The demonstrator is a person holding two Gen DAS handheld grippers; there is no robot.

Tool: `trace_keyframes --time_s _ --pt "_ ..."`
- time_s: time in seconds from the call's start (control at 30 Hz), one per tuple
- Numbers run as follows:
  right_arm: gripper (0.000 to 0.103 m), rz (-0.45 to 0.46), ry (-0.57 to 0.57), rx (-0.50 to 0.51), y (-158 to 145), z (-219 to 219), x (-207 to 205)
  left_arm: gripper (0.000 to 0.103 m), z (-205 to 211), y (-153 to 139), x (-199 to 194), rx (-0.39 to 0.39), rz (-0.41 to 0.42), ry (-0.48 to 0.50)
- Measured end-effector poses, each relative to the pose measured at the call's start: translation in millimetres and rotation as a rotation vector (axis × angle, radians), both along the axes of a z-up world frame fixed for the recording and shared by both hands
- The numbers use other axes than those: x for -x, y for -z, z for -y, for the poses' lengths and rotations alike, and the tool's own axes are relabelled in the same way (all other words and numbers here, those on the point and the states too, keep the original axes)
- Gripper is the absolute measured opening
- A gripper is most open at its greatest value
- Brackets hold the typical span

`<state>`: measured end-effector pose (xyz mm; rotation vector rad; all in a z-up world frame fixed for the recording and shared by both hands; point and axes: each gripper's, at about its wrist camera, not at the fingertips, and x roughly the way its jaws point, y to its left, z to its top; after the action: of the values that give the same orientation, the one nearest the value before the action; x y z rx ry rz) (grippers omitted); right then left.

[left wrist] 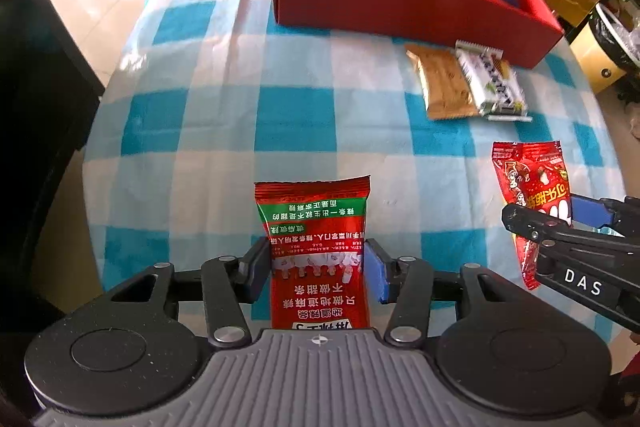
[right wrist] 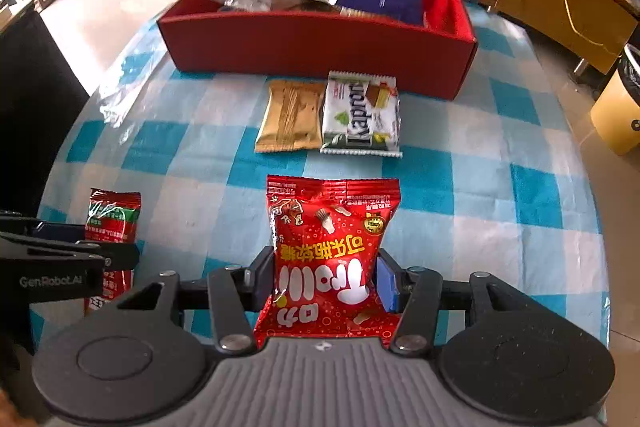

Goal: Organize snacks
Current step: 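Lift both red packets and carry them over the red box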

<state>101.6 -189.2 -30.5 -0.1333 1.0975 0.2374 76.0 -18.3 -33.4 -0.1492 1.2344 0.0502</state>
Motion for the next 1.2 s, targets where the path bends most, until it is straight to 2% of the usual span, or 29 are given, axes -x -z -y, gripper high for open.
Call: trace_keyframes --time_s 0.4,1.2 --pt "0.048 0.066 0.039 -0.019 -21 10 -12 0.056 7 -30 -17 -0.001 0.098 0.023" --pt "0.048 0.148 0.049 -0.030 -47 9 -26 0.055 14 -59 -37 0.018 0.193 0.047"
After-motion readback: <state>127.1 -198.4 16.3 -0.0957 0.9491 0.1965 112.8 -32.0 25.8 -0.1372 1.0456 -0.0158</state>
